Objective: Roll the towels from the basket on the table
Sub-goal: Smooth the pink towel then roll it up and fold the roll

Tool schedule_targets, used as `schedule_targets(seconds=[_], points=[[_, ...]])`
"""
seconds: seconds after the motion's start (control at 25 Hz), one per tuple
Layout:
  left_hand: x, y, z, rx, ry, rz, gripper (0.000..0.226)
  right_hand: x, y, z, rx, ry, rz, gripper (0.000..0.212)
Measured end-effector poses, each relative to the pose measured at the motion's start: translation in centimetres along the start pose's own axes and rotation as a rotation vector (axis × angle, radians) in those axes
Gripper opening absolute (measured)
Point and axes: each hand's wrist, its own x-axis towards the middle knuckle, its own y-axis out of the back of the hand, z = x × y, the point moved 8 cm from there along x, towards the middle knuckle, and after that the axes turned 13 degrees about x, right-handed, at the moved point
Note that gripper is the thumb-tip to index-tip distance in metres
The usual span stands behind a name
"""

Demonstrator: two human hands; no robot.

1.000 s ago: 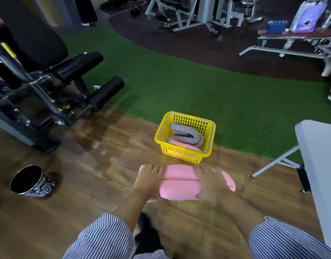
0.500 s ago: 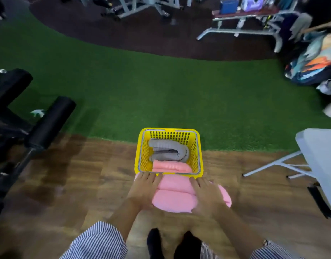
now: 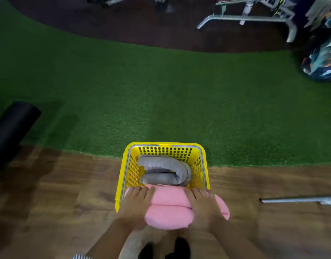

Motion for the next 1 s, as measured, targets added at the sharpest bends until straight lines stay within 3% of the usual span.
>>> schedule_targets(seconds=[0.32,0.52,0.64,0.76,0.88,1.0], points=[[15.6,-22.3,-3.7,0.148,-0.059,-0.014,0.102,20.3,-13.9,11.1,-0.031,-0.019,0.001,0.11],[21.0,-34.2,-3.8,0.267,-0.163,-0.093,0.122,28.5,-21.4,14.3,-0.129,0.081,-0.023,0.099],[22.0,-36.7,-3.4,0.161,-0.202,-0.142,0.129,30.2,-24.6,15.4,-0.164,0.124,-0.071,0.111],[22.0,-36.4,-3.3,0.023,-0.198,-0.153,0.12,29.7,-24.8,15.8,-0.133,0.089,-0.129,0.113],[21.1,-35.9,-2.3,0.108,-0.218,-0.185,0.111,28.8,-23.9,15.7,-0.11,0.121,-0.163,0.098],[20.8,-37.8,-0.6,0.241,-0.223,-0.242,0.112,28.8,-25.0,15.9,-0.13,0.126,-0.201,0.099]])
